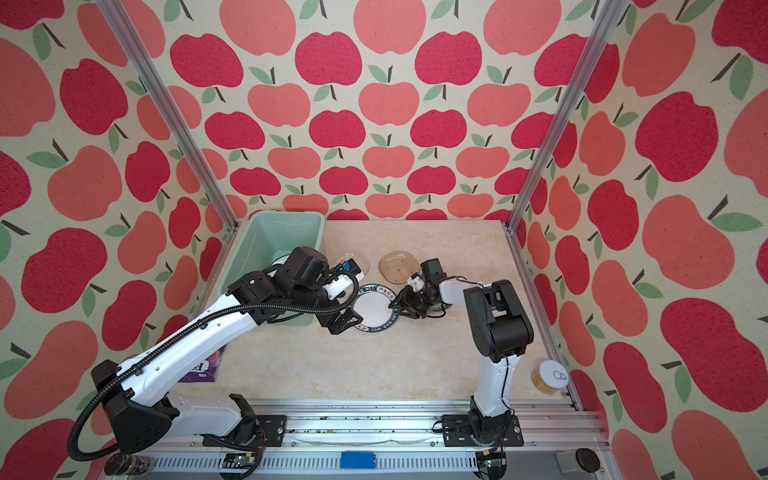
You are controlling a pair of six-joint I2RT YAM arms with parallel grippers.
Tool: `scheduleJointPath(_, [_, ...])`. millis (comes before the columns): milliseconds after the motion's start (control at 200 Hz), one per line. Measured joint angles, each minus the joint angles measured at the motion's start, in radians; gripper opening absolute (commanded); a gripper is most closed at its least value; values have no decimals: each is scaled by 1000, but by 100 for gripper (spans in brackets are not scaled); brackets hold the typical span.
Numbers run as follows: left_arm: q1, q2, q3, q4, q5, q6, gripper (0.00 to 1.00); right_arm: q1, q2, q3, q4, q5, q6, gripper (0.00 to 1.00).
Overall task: Place the plates into the plastic bin on the countertop
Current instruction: 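Lower the right gripper onto the rim of the HAO SHI HAO WEI plate, then tilt the HAO SHI HAO WEI plate upright with the right gripper while the left approaches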
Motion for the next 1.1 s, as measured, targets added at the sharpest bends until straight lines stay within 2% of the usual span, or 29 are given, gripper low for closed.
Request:
scheduleJointPath(155, [0,-4,-18,0,-14,-16,97,0,11,0,6,-6,7,30])
scheduleJointPath(400, [0,-40,-57,15,-33,-60,97,0,16,0,8,5,16,12])
scheduleJointPath(690, [0,-55,-66,45,-53,-94,97,0,0,1,27,-33,4,0])
scheduleJointPath(915, [19,-79,-86,68,-60,-142,97,0,-79,-2,-53,27,-24,0])
scheduleJointPath(1096, [118,-119,-91,112,-35,-237,95,-12,-252,-3,-151,71,-48,0])
